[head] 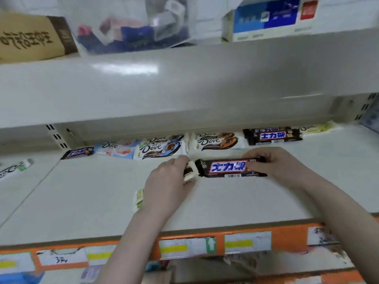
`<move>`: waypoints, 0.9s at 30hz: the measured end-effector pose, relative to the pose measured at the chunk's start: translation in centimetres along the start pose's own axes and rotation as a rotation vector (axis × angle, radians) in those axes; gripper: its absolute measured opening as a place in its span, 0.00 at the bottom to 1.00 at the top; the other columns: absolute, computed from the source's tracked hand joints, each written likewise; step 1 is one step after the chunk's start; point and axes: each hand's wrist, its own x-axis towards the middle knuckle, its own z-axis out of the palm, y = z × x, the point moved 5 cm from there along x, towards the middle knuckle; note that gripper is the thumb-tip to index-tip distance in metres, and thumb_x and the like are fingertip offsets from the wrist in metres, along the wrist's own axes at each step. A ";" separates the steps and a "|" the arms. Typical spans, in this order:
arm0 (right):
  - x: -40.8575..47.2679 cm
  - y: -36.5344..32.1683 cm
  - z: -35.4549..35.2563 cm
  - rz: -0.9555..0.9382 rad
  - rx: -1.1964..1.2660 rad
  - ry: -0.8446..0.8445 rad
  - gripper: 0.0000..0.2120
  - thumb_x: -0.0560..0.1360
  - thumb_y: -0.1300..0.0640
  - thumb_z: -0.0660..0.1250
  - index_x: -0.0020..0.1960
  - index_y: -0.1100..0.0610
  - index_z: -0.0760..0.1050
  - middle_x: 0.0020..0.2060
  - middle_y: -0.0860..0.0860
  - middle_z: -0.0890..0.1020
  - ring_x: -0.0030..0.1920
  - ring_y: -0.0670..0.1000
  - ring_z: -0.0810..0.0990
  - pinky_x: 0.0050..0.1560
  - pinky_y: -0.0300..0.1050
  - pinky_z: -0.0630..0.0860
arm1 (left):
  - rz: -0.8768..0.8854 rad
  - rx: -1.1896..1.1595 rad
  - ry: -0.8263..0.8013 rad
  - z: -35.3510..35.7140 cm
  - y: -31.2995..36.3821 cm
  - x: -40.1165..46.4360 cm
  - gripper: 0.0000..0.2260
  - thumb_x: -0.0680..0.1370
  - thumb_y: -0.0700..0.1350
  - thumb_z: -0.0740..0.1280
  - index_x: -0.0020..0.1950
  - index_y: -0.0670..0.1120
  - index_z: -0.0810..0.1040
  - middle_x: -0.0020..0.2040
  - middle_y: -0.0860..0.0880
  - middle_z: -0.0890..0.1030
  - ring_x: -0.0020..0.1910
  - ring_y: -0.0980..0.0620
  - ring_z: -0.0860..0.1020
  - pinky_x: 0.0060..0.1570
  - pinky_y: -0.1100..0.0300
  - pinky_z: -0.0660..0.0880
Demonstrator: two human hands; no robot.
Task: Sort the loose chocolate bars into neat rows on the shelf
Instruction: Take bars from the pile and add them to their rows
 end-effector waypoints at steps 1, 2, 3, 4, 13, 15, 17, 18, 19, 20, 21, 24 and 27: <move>-0.2 0.8 -1.7 -0.005 -0.015 -0.004 0.10 0.73 0.61 0.67 0.42 0.45 0.80 0.33 0.42 0.82 0.34 0.41 0.76 0.37 0.33 0.70 | -0.017 0.002 0.003 0.7 1.4 0.2 0.15 0.74 0.53 0.66 0.59 0.52 0.71 0.51 0.50 0.78 0.52 0.48 0.76 0.45 0.57 0.69; -0.4 1.6 -3.6 -0.005 -0.023 -0.001 0.09 0.74 0.60 0.67 0.43 0.46 0.80 0.34 0.43 0.81 0.34 0.43 0.77 0.37 0.33 0.70 | -0.028 0.004 0.005 1.4 3.0 0.5 0.15 0.74 0.53 0.66 0.59 0.52 0.71 0.51 0.50 0.78 0.52 0.48 0.75 0.45 0.57 0.69; -0.6 2.5 -5.5 -0.003 -0.033 0.010 0.08 0.74 0.60 0.67 0.45 0.47 0.80 0.35 0.45 0.81 0.35 0.45 0.77 0.37 0.35 0.70 | -0.037 0.007 0.005 2.1 4.5 0.8 0.15 0.74 0.54 0.65 0.59 0.51 0.71 0.51 0.49 0.78 0.52 0.48 0.75 0.46 0.57 0.69; -0.6 3.3 -7.3 0.001 -0.044 0.029 0.07 0.74 0.59 0.67 0.47 0.49 0.80 0.37 0.49 0.82 0.36 0.47 0.78 0.38 0.36 0.70 | -0.048 0.008 0.003 2.8 5.8 1.2 0.15 0.74 0.54 0.65 0.59 0.51 0.70 0.51 0.49 0.79 0.52 0.47 0.75 0.46 0.57 0.69; 2.9 9.4 -14.6 0.018 -0.108 0.101 0.07 0.74 0.61 0.67 0.51 0.55 0.79 0.44 0.49 0.80 0.37 0.42 0.77 0.34 0.26 0.71 | -0.100 0.019 -0.011 5.7 12.2 2.3 0.15 0.74 0.50 0.65 0.60 0.50 0.71 0.50 0.48 0.79 0.51 0.47 0.76 0.44 0.57 0.69; 3.4 10.1 -14.7 0.018 -0.118 0.106 0.08 0.74 0.61 0.67 0.51 0.54 0.79 0.46 0.51 0.80 0.39 0.46 0.77 0.36 0.29 0.72 | -0.105 0.020 -0.014 5.9 12.5 2.4 0.15 0.74 0.50 0.65 0.60 0.50 0.71 0.50 0.48 0.79 0.50 0.47 0.76 0.43 0.58 0.69; 3.8 10.5 -14.8 0.016 -0.116 0.119 0.07 0.74 0.60 0.67 0.50 0.52 0.78 0.47 0.52 0.80 0.41 0.50 0.77 0.39 0.37 0.74 | -0.111 0.026 -0.017 6.0 12.5 2.4 0.15 0.74 0.50 0.65 0.60 0.50 0.70 0.50 0.49 0.79 0.50 0.47 0.75 0.44 0.58 0.69; 4.0 10.6 -14.8 0.017 -0.112 0.127 0.07 0.74 0.60 0.67 0.50 0.51 0.78 0.47 0.53 0.80 0.42 0.51 0.77 0.40 0.41 0.74 | -0.117 0.027 -0.017 6.1 12.5 2.5 0.15 0.74 0.50 0.65 0.60 0.50 0.70 0.50 0.49 0.79 0.51 0.48 0.75 0.44 0.58 0.69; 4.2 10.9 -14.8 0.018 -0.109 0.135 0.07 0.74 0.60 0.67 0.50 0.52 0.78 0.47 0.54 0.80 0.42 0.51 0.77 0.40 0.43 0.73 | -0.124 0.028 -0.015 6.1 12.4 2.6 0.15 0.74 0.50 0.65 0.60 0.50 0.70 0.51 0.49 0.79 0.51 0.48 0.75 0.45 0.57 0.69; 4.4 11.1 -14.9 0.020 -0.109 0.140 0.07 0.73 0.60 0.67 0.50 0.52 0.78 0.47 0.54 0.80 0.42 0.51 0.77 0.40 0.42 0.72 | -0.131 0.027 -0.013 6.0 12.4 2.8 0.15 0.74 0.51 0.65 0.60 0.50 0.70 0.51 0.49 0.79 0.51 0.48 0.75 0.45 0.57 0.69; 4.6 11.2 -14.8 0.021 -0.115 0.142 0.07 0.74 0.60 0.67 0.50 0.52 0.78 0.48 0.54 0.80 0.43 0.51 0.76 0.40 0.40 0.71 | -0.136 0.027 -0.012 6.0 12.4 2.9 0.15 0.75 0.51 0.65 0.60 0.50 0.70 0.51 0.49 0.79 0.52 0.48 0.75 0.46 0.57 0.70; 4.9 11.5 -14.6 0.010 -0.159 0.182 0.08 0.74 0.59 0.67 0.52 0.54 0.79 0.53 0.54 0.80 0.49 0.51 0.75 0.43 0.43 0.68 | -0.133 0.034 -0.007 5.9 12.5 3.1 0.15 0.75 0.52 0.65 0.60 0.49 0.70 0.51 0.49 0.78 0.52 0.47 0.75 0.45 0.57 0.69; 4.6 11.3 -14.3 -0.013 -0.253 0.264 0.10 0.74 0.59 0.67 0.54 0.57 0.80 0.54 0.53 0.80 0.52 0.49 0.73 0.49 0.42 0.66 | -0.131 0.028 -0.001 5.9 12.3 3.2 0.16 0.75 0.53 0.65 0.60 0.49 0.70 0.51 0.49 0.78 0.52 0.48 0.74 0.46 0.57 0.69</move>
